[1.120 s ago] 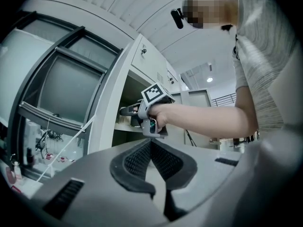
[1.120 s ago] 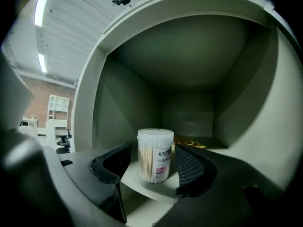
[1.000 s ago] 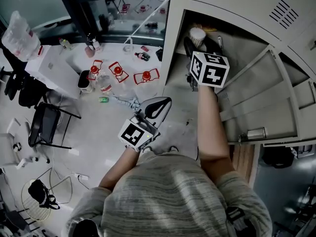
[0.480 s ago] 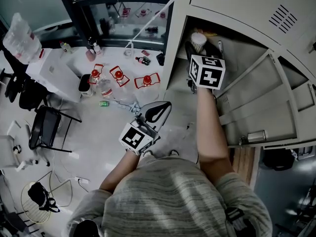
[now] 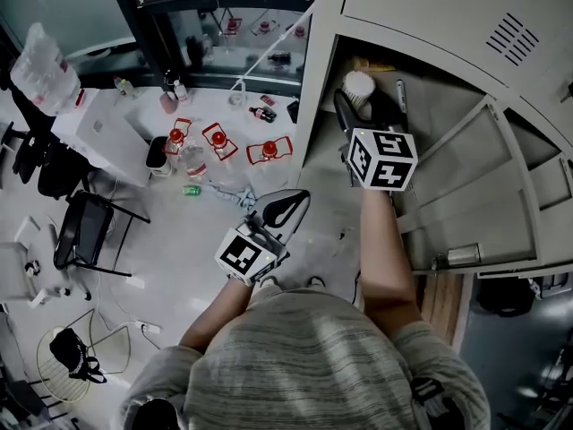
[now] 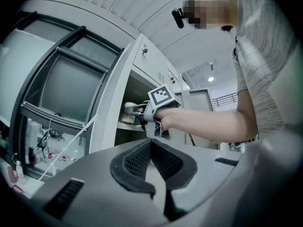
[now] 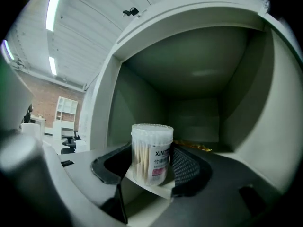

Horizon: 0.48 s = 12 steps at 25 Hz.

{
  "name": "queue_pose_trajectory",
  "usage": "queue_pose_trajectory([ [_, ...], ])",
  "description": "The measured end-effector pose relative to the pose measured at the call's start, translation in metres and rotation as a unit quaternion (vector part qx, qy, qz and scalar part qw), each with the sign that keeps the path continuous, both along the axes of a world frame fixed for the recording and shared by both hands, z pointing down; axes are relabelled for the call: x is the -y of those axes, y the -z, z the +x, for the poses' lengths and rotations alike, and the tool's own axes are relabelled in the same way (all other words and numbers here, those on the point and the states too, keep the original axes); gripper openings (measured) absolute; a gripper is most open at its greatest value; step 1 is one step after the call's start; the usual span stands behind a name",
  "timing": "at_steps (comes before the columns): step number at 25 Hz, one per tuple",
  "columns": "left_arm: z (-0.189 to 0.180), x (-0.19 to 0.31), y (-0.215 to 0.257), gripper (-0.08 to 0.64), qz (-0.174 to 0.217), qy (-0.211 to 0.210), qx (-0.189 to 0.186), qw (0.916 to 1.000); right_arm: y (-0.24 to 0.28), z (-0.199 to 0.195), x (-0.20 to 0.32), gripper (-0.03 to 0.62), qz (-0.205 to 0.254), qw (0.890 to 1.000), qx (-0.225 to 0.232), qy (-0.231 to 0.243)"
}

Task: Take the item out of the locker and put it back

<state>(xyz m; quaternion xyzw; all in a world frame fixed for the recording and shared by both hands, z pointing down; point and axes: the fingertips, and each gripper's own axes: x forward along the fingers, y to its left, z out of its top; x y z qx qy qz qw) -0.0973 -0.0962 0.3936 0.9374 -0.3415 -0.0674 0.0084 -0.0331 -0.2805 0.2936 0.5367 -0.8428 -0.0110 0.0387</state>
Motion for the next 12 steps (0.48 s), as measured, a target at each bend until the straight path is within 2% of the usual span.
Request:
queue_pose_trajectory([
  [6,0.005,0.0,0.009,0.006,0.008,-0.001,-0.011,0.9999,0.018,-0.001,-0.04,0.265,0.033,0.998,0.016,0.043],
  [12,0.01,-0.001,0.003,0.006,-0.004,-0.009,-0.001,1.0,0.029,0.003,-0.085,0.265,0.057,0.995,0.024,0.076],
])
